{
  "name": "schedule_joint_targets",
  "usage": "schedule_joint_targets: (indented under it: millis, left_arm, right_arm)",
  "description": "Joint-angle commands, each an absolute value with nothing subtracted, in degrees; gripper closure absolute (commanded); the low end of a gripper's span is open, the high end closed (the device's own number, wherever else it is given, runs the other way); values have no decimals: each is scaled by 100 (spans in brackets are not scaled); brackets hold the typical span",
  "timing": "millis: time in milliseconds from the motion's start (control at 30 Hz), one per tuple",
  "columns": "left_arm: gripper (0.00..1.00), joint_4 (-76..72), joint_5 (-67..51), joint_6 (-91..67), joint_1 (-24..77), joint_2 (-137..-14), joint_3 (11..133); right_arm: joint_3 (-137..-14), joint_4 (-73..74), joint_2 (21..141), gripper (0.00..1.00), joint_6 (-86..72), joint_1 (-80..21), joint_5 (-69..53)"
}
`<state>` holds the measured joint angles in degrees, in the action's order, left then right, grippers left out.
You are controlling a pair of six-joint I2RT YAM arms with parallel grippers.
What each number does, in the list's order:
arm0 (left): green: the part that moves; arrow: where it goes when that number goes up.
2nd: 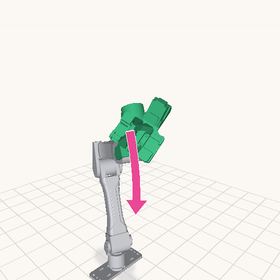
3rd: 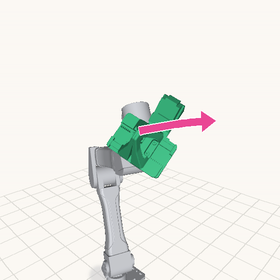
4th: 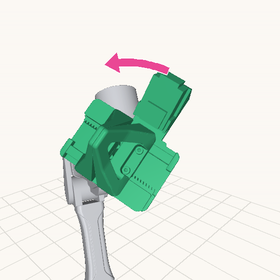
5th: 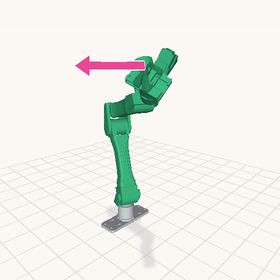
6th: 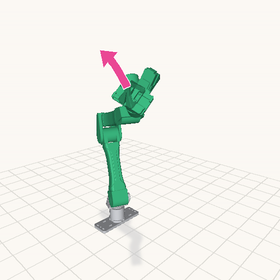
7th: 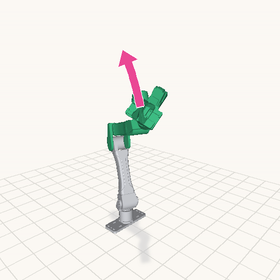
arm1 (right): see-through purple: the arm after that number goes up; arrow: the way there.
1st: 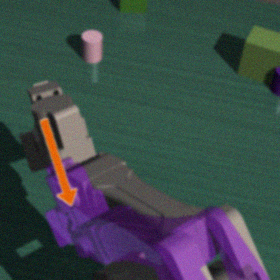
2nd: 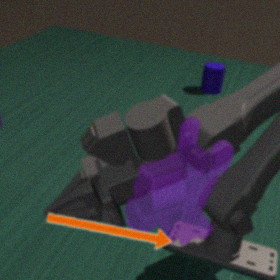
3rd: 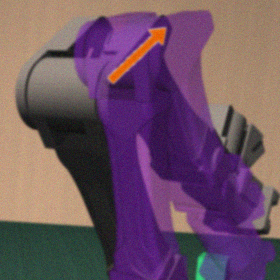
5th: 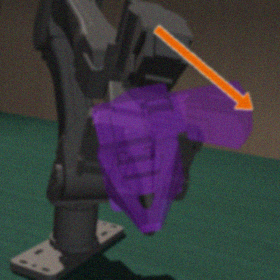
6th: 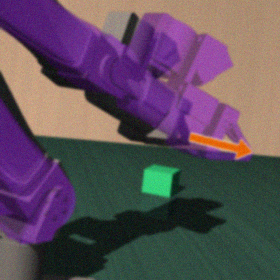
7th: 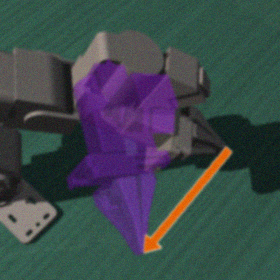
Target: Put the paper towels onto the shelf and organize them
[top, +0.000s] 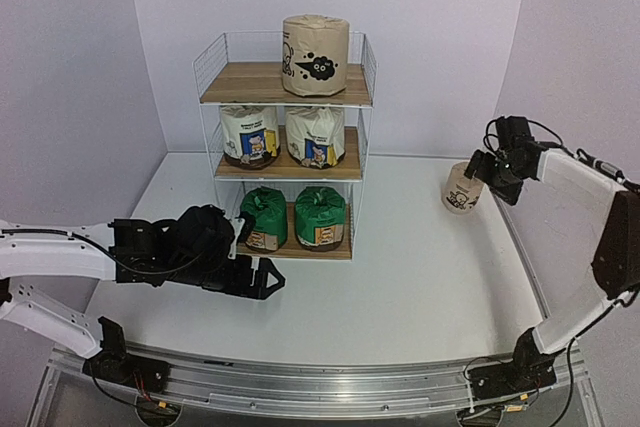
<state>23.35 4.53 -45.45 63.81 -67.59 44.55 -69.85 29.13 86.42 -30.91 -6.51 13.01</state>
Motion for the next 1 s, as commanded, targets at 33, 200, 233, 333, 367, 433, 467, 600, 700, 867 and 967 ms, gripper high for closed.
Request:
schedule_joint_targets:
  millis: [33,200,233,333,367,433,467,600,700,867,967]
  left_arm:
    - [0,2153,425,-4309,6363,-7010,5003]
    - [0,2166,355,-4144,6348,-7232,5273]
    - [0,2182,353,-4130,6346,-7269,5308]
    - [0,2212,351,-4118,6346,-7422,5375]
    - [0,2208,343,-4119,6346,-7454,5382]
    - [0,2194,329,-4121,6338,-7507,5396]
    - [0,2187,326,-4126,6337,-7531,5404]
    - [0,2191,342,-4150,6337,-7588,5436]
    - [0,2190,346,-4160,6336,-7605,5449]
    - [0,2219,341,-4172,6328,-7665,5503]
    - [0,2238,347,-4204,6330,-7678,5515]
  right_arm:
    - [-8383,2845,9890,10,-3746,253,499]
    - [-9169,2856,10853,20,-3683,414,624]
    - [-9280,2851,11017,20,-3654,426,600]
    - [-9623,2856,11499,21,-3578,451,465]
    - [-9711,2856,11648,22,-3583,463,383]
    - [-9834,2856,11906,24,-3605,474,249]
    - [-9864,2860,11992,26,-3611,471,214]
    - [-9759,2861,12067,33,-3678,474,237]
    - [-9640,2865,12020,48,-3667,472,328]
    - [-9410,2857,11677,62,-3626,475,361]
    - [-9279,2860,11350,69,-3566,471,297]
